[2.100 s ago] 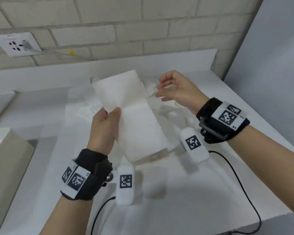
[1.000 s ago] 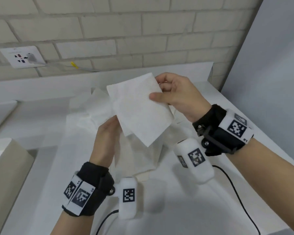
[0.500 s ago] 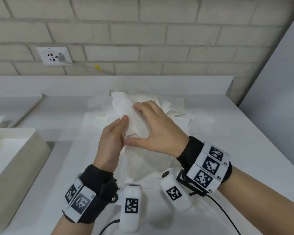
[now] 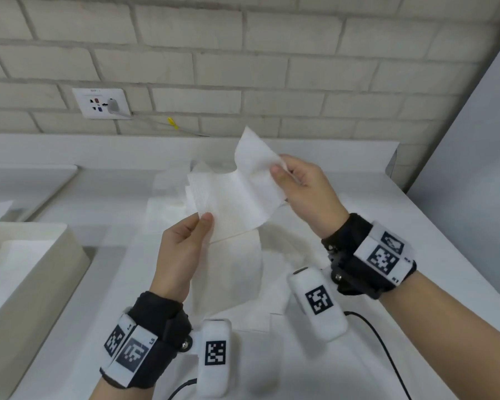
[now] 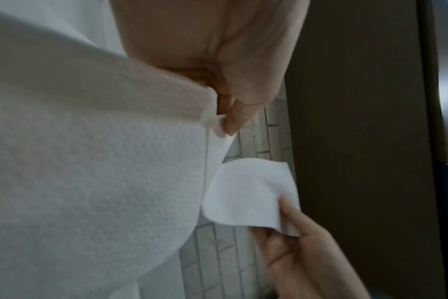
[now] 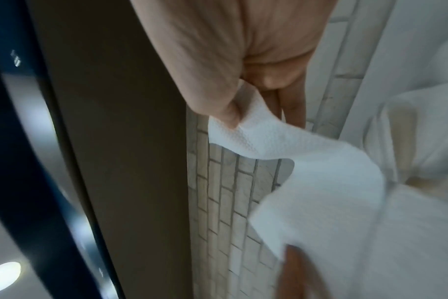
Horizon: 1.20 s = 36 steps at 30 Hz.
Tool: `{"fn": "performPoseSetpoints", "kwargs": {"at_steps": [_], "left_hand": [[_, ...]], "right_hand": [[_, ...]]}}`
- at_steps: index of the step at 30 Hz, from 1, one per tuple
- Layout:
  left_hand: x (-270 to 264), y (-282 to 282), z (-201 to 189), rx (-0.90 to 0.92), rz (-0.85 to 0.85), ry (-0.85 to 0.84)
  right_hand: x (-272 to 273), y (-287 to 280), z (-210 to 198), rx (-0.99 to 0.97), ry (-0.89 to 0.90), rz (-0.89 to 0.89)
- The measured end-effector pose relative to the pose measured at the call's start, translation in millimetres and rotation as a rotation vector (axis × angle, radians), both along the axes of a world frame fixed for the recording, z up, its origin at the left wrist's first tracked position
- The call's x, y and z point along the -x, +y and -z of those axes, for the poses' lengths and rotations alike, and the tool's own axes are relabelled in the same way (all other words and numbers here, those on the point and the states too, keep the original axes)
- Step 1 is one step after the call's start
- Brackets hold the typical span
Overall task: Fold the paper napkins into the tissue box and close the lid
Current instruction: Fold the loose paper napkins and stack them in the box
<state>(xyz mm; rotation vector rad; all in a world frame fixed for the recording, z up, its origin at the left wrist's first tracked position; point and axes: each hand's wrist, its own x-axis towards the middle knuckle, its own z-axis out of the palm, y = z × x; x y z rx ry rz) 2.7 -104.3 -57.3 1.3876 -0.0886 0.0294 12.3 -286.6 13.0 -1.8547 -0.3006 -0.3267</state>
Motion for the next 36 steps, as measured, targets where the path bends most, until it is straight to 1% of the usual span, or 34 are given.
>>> {"fn": "performPoseSetpoints", "kwargs": {"at_steps": [3, 6, 9, 11, 14, 16, 19, 22, 27, 30, 32, 34, 36], "left_hand": [[-4, 3, 9, -0.028, 0.026, 0.046], [-10, 4, 14, -0.075, 0.032, 0.108], [-14, 5, 11, -0.106, -0.004, 0.134], [-17, 7, 7, -0.106, -0.038, 0.123], [-18, 9, 0, -0.087, -0.028, 0.071], [-13, 6, -8, -0.037, 0.012, 0.033], [-6, 2, -16, 0.021, 0.079, -0.043], [2, -4, -20, 0.024, 0.091, -0.140], [5, -10, -20, -0.040, -0.026, -0.221], [6, -9, -21, -0.005, -0.055, -0.205], [6, -9, -21, 0.007, -0.067, -0.193], [6, -10, -21, 0.005, -0.077, -0.194], [7, -12, -20, 0.006, -0.069, -0.195]], "right_hand": [[1, -4, -13, -0.267, 0.100, -0.065], [3, -9, -23, -0.350, 0.151, -0.150], [3, -14, -29, -0.296, 0.192, -0.221], [2, -15, -31, -0.167, 0.210, -0.267], [1, -12, -31, 0.031, 0.209, -0.305], [0, -8, -28, 0.079, 0.197, -0.293], [-5, -1, -18, 0.118, 0.149, -0.213], [-9, 7, -8, 0.086, 0.105, -0.140], [-9, 20, 11, -0.012, 0.034, -0.022], [-6, 25, 25, -0.109, 0.136, 0.028], [-3, 28, 34, -0.162, 0.229, 0.002], [0, 30, 40, -0.169, 0.312, -0.035], [3, 31, 43, -0.182, 0.338, -0.086]]}}
